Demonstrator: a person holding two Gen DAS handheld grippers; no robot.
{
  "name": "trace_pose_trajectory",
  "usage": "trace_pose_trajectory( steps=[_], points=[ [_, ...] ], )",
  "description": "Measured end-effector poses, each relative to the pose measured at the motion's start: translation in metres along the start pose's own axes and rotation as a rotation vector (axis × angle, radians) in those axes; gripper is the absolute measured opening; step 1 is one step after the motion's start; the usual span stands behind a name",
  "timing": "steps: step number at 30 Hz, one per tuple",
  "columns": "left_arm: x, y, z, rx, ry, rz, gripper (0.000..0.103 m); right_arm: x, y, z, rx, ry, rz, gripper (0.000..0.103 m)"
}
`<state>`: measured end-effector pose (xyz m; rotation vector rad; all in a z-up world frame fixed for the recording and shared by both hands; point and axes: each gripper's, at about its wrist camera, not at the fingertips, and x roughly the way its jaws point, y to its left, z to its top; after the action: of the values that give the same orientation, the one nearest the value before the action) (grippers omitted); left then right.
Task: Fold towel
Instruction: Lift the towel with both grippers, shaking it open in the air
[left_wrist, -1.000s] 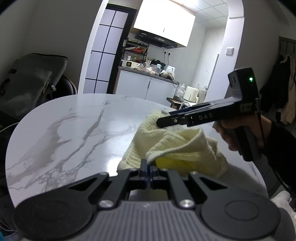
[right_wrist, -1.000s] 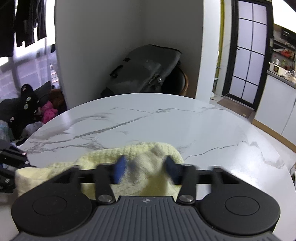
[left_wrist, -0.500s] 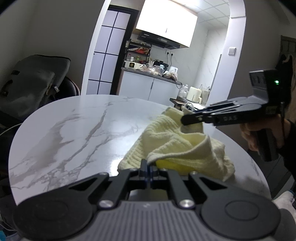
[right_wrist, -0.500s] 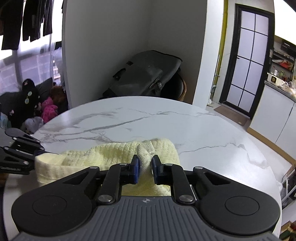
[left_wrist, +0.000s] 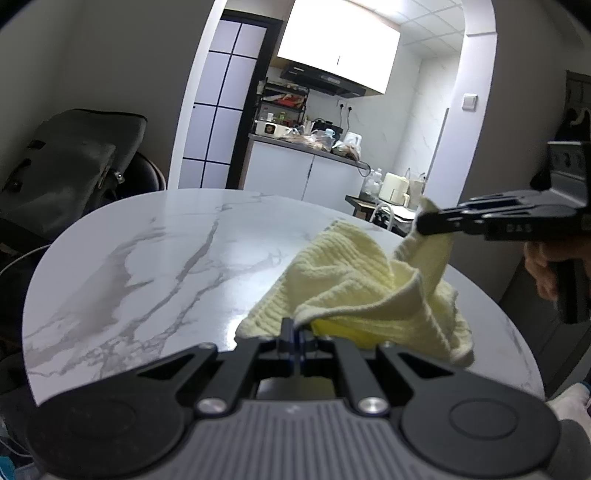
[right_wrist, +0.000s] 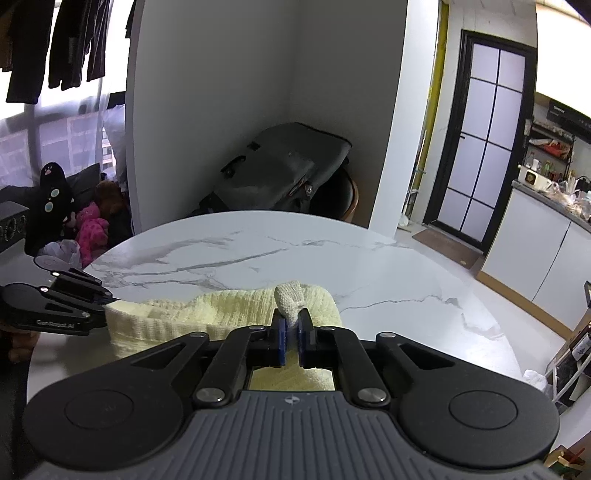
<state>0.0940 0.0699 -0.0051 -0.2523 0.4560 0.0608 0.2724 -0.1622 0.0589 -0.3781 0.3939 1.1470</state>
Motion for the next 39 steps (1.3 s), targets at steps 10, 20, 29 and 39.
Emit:
trace_pose_trajectory(
  steps=[10, 20, 29, 39],
  points=[
    [-0.019, -0.010, 0.013, 0.017, -0.058, 0.048, 0.003, -0.052, -0.002, 0.006, 0.006, -0.100, -0.068, 0.006],
    [-0.052, -0.037, 0.050, 0.044, -0.168, 0.046, 0.003, -0.107, 0.005, 0.031, -0.018, -0.214, -0.139, 0.006],
    [-0.091, -0.063, 0.081, 0.081, -0.269, 0.042, 0.003, -0.147, 0.018, 0.046, -0.056, -0.292, -0.177, 0.006],
    [-0.125, -0.092, 0.105, 0.124, -0.358, 0.044, 0.002, -0.187, 0.030, 0.062, -0.079, -0.388, -0.224, 0.006]
  ],
)
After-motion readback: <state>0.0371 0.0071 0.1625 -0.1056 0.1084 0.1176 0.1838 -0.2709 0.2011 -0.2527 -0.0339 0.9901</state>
